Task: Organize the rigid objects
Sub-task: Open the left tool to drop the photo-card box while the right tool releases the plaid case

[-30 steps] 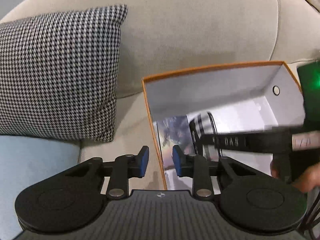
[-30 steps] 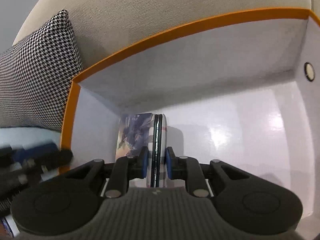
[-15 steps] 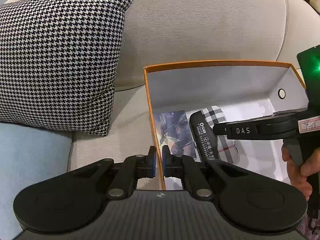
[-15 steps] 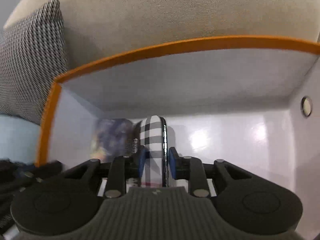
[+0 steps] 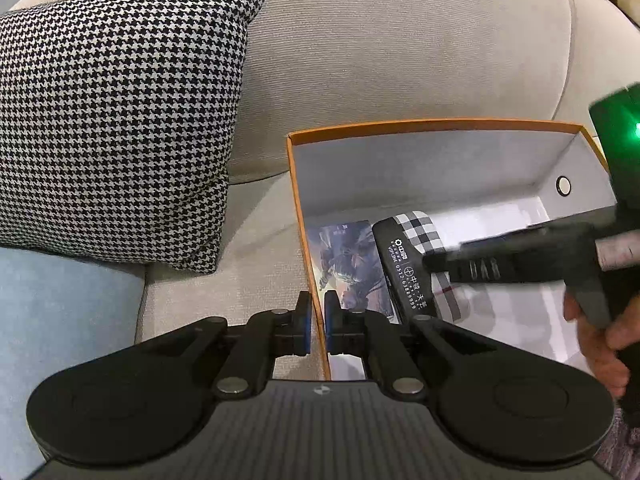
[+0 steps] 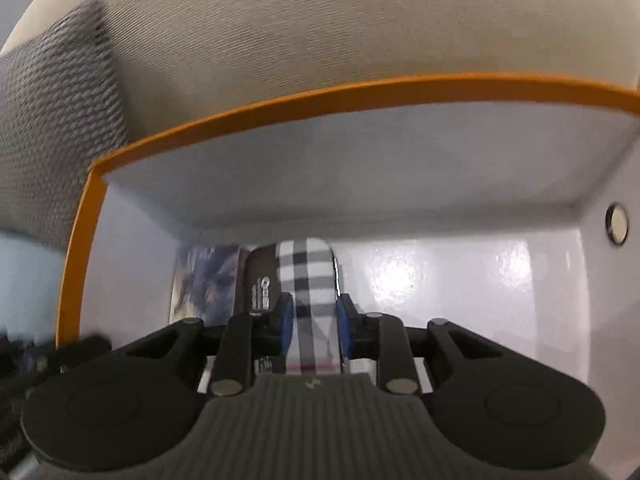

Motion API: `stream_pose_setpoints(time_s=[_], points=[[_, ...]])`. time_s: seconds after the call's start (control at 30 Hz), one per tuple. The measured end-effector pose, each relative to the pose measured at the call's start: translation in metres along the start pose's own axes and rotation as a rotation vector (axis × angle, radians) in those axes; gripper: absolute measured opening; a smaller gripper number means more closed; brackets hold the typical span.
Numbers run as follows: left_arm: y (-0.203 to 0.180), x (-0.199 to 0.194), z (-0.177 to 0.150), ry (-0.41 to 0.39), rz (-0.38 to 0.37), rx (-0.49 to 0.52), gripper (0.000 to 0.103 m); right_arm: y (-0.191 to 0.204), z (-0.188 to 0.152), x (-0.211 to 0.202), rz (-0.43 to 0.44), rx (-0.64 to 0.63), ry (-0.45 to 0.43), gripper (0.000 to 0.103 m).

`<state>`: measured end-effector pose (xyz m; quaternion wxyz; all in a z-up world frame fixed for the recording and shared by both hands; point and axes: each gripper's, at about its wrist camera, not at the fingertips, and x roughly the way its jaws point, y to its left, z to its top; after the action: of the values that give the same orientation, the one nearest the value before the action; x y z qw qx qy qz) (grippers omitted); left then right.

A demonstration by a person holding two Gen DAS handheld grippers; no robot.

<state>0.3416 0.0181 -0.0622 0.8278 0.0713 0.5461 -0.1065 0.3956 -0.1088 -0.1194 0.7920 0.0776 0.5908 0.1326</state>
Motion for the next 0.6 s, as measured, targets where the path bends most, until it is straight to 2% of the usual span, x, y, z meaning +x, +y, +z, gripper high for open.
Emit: stream_pose_setpoints(time_s=[0.07, 0.17, 0.27, 0.33, 0.4, 0.6], points=[[0.004, 0.005, 0.003, 0.003, -0.004, -0.008, 0.006, 0.007, -0.004, -0.001, -0.001, -0.102, 0.05, 0.047], [0.005, 0.004, 0.003, 0.004, -0.001, -0.012, 0.006, 0.023, -0.014, 0.005, 0.009, -0.262, 0.15, 0.049], [0.003, 0.003, 0.002, 0.006, 0.001, -0.01, 0.006, 0.031, -0.028, 0.01, -0.035, -0.412, 0.181, 0.048], [0.004, 0.003, 0.001, 0.006, -0.001, -0.01, 0.006, 0.037, -0.028, 0.013, -0.061, -0.446, 0.188, 0.045], [0.006, 0.003, 0.001, 0.009, -0.005, -0.011, 0.006, 0.041, -0.026, 0.016, -0.079, -0.484, 0.183, 0.036], [0.008, -0.005, 0.002, 0.004, -0.003, -0.019, 0.006, 0.044, -0.019, 0.02, -0.084, -0.533, 0.173, 0.037]])
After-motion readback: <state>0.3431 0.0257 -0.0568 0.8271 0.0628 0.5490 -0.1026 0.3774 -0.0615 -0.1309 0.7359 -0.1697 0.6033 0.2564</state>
